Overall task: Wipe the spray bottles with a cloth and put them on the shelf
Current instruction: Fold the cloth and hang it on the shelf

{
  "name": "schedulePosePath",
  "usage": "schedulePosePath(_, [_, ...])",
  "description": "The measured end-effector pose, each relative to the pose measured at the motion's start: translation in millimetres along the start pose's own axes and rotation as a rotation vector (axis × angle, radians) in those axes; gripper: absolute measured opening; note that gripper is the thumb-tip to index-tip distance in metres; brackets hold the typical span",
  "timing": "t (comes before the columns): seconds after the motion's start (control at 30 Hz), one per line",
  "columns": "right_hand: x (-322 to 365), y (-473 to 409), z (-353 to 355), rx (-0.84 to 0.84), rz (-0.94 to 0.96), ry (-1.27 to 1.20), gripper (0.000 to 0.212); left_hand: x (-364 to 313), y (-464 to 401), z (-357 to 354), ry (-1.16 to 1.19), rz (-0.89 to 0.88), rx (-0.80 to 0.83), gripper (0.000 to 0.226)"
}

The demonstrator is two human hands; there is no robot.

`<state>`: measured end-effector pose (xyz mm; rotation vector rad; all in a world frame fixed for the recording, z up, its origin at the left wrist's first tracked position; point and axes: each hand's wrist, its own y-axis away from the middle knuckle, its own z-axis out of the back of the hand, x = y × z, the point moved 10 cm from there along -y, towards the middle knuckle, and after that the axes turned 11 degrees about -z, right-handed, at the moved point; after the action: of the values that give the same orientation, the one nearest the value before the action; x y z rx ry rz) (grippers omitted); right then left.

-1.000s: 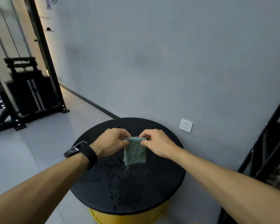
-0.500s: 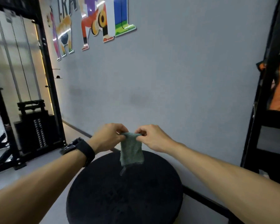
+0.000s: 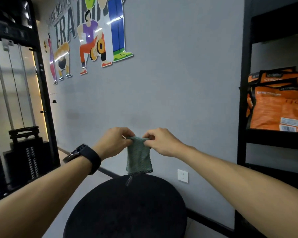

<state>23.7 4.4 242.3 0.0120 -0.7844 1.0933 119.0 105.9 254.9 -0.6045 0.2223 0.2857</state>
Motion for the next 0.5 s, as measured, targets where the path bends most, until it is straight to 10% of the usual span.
schedulePosePath(0.5, [-41.6, 40.0, 68.3, -0.069, -0.128, -0.018, 0.011, -78.0, -18.6, -26.6, 0.121, -0.112, 0.011, 0.016])
